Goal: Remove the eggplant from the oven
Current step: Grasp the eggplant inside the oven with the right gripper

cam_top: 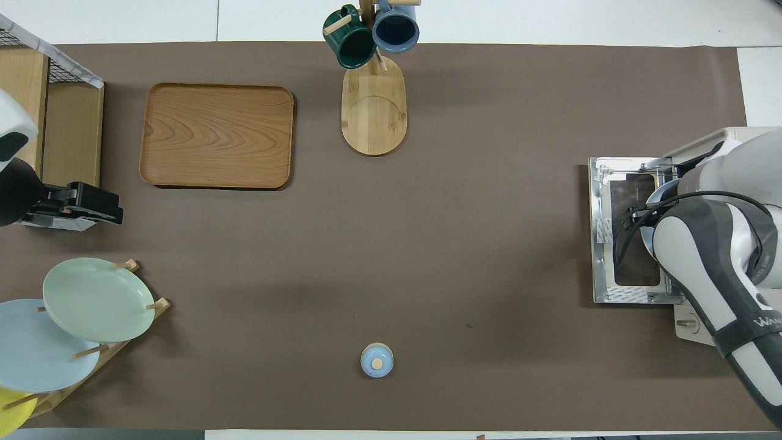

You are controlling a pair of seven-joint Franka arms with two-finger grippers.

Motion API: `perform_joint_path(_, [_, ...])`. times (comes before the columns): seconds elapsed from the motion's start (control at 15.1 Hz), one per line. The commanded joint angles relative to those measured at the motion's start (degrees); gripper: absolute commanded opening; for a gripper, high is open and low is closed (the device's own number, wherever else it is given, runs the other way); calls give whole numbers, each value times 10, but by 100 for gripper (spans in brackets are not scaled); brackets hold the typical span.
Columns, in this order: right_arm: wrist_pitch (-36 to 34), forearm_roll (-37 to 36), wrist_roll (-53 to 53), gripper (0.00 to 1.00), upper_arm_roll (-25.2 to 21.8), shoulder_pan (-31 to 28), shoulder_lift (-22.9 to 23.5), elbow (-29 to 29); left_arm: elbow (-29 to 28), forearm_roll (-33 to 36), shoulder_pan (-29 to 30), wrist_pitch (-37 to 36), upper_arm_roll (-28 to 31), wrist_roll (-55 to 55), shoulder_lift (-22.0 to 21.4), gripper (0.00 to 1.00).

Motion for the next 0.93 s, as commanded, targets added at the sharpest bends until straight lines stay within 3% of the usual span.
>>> perform_joint_path(0.0, [50,7,-22,45,3,-11,-20,-42,6,-5,8,-8,-5,-1,1,100])
perform_joint_path(0.13, [80,7,-21,30,3,-9,-24,-59,6,-5,8,-9,-5,-1,0,100])
perform_joint_path(0.27, [81,6,-21,0,3,-5,-24,-59,6,-5,8,-8,-5,-1,1,100])
perform_joint_path(0.46, [44,-25,-17,0,5,9,-23,-42,6,-5,8,-8,-5,-1,1,100])
perform_joint_path(0.6, [-34,-35,8,0,6,41,-10,23,6,-5,8,-8,-5,-1,1,100])
perform_joint_path(0.86, [-153,-85,126,0,8,171,20,138,6,-5,8,-8,-5,-1,1,100])
